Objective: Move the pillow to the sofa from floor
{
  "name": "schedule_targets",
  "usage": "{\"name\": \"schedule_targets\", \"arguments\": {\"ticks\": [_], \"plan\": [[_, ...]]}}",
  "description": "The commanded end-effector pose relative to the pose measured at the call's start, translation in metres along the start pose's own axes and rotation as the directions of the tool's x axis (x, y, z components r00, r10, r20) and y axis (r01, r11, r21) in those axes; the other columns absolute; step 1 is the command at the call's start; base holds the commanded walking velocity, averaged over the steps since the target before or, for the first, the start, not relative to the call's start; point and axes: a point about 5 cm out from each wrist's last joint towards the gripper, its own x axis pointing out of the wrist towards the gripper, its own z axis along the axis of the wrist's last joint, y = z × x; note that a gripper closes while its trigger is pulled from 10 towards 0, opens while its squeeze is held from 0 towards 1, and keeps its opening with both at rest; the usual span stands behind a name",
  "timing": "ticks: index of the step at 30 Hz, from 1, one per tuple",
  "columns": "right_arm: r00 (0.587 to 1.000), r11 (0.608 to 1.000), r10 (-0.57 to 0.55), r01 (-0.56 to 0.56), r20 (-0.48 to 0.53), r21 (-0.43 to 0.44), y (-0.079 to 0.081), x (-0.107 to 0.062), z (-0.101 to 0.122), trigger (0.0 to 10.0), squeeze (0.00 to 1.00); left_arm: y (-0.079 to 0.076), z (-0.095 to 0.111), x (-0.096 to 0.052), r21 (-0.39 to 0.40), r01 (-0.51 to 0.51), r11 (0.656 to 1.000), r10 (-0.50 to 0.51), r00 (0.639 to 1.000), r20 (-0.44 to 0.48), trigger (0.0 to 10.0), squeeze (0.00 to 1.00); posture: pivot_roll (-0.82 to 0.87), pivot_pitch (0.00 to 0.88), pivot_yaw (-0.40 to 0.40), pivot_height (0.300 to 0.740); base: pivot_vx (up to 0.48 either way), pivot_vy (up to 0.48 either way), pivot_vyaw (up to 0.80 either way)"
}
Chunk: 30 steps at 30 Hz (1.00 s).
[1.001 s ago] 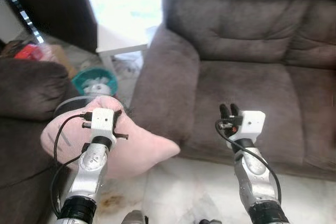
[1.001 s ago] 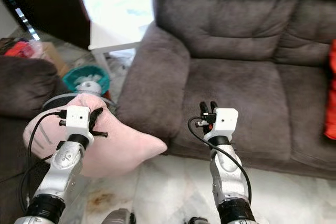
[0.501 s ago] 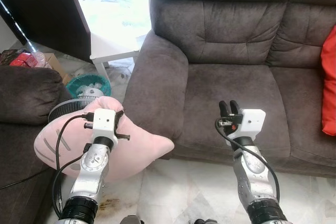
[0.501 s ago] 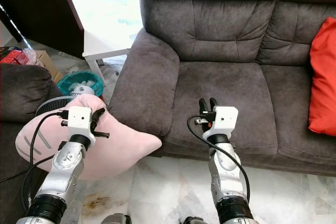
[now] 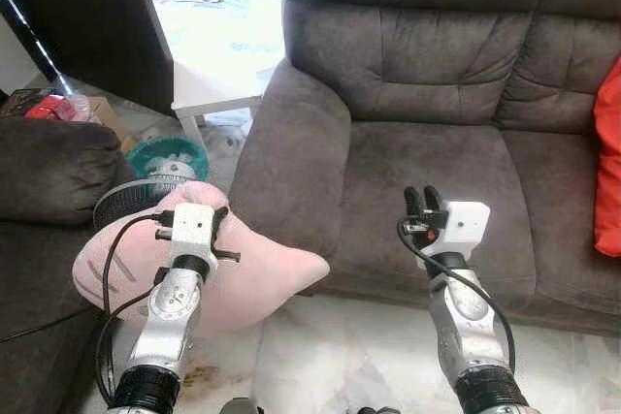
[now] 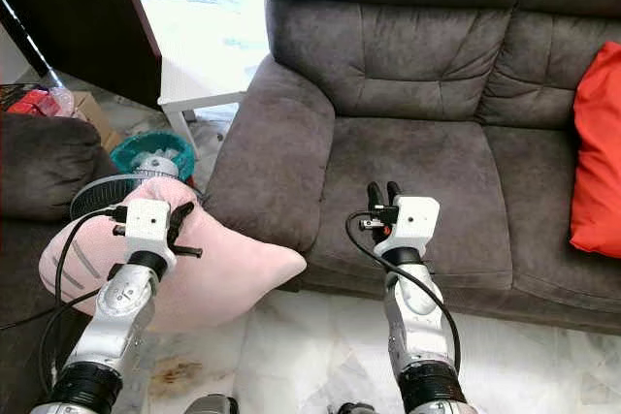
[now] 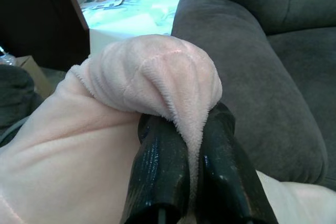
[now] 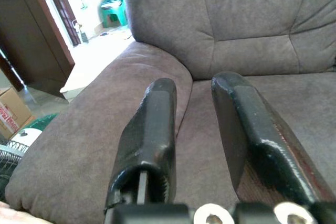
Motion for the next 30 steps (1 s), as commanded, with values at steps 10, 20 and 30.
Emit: {"name": "schedule_targets", "arguments": {"ticks": [10, 20, 30], "plan": [[1.0, 1.0, -0.003, 0.003, -0.002, 0.005, -0.0049, 0.0067, 0.0035, 10.0, 0.0, -0.0083, 0.025, 0.0077, 0.064, 0.011, 0.998, -0.019, 0.992, 0.124, 10.0, 0.0, 0.16, 0.024, -0.026, 0.74, 0.0, -0.025, -0.32], [1.0, 1.0, -0.005, 0.005, 0.007, 0.001, -0.0038, 0.0064, 0.0035, 10.0, 0.0, -0.0071, 0.0243, 0.0076, 0.062, 0.006, 0.998, -0.014, 0.993, 0.121, 10.0, 0.0, 0.15, 0.029, -0.016, 0.74, 0.0, -0.254, 0.0], [1.0, 1.0, -0.009, 0.009, -0.003, -0.004, -0.007, 0.0054, 0.0024, 10.0, 0.0, -0.0114, 0.0257, 0.008, 0.063, 0.026, 0.998, -0.034, 0.991, 0.128, 10.0, 0.0, 0.14, 0.026, -0.013, 0.74, 0.0, -0.272, -0.46]]}}
